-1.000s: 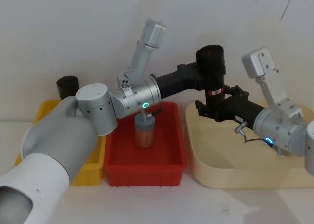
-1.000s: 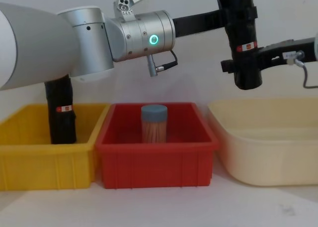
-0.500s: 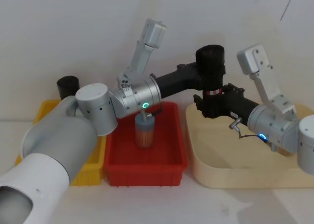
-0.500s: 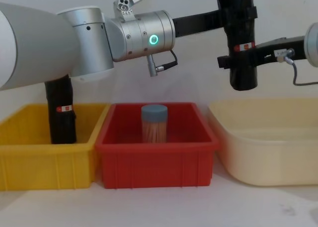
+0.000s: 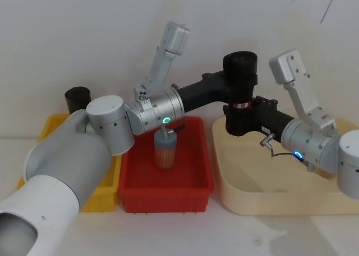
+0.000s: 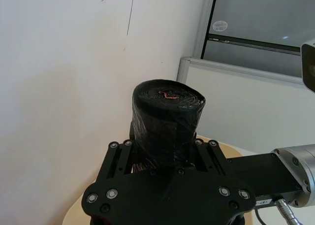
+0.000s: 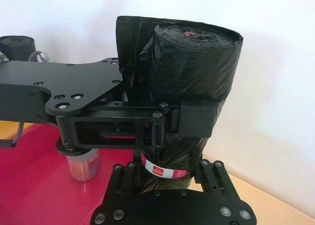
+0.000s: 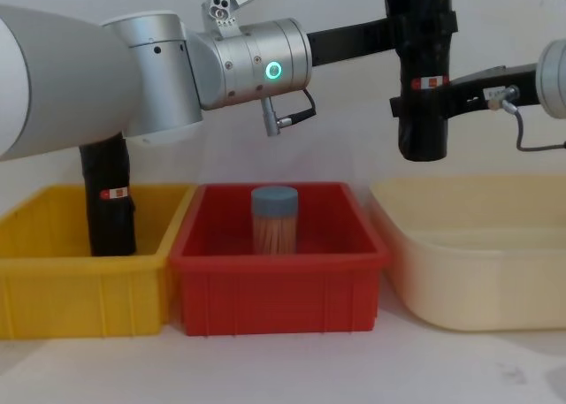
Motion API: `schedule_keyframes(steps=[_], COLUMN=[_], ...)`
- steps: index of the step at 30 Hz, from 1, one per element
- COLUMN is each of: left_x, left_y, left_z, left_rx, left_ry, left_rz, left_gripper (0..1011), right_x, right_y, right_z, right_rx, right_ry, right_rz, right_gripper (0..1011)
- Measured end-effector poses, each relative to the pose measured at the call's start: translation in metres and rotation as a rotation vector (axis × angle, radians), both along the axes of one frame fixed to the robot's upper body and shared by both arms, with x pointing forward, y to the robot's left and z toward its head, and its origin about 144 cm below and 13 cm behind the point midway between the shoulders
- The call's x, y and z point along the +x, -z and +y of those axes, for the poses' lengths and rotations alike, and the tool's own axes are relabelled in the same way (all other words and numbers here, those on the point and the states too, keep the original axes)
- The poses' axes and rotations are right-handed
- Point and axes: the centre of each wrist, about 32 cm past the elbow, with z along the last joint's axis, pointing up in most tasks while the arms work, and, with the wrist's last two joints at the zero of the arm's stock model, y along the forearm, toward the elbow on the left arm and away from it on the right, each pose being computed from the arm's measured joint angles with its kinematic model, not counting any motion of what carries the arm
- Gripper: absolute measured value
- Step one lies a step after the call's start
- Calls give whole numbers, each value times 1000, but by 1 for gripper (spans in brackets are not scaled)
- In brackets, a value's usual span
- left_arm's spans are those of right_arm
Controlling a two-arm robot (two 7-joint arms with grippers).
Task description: Pick up the garbage bag with the one hand and transfer it to the other hand.
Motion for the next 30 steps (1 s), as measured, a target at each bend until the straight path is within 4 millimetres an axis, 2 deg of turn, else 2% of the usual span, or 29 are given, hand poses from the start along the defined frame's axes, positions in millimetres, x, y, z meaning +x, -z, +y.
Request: schedule_keyframes(steps=[7, 11, 14, 15, 19, 24, 26, 30], left_x=[0, 0, 0, 0, 0, 0, 0, 0], left_y=[0, 0, 0, 0, 0, 0, 0, 0], left_z=[0, 0, 0, 0, 0, 0, 0, 0], left_rx=[0, 0, 0, 0, 0, 0, 0, 0], left_ry=[0, 0, 0, 0, 0, 0, 0, 0], left_rz=[0, 0, 0, 0, 0, 0, 0, 0], left_gripper=[486, 579, 686, 686, 837, 962, 1001, 1000], right_x=[0, 0, 0, 0, -1, -2, -3, -4], right_y=[0, 0, -1, -1, -2, -5, -6, -8], right_z=[1, 1, 0, 0, -3, -11, -15, -23], right_rx=[0, 1, 0, -1, -5, -12, -15, -20], right_ry=[0, 0, 6, 9, 35, 83, 111, 160], right_rz=[0, -1, -3, -4, -9, -15, -17, -17], right_gripper=[545, 543, 542, 542, 542, 542, 542, 542])
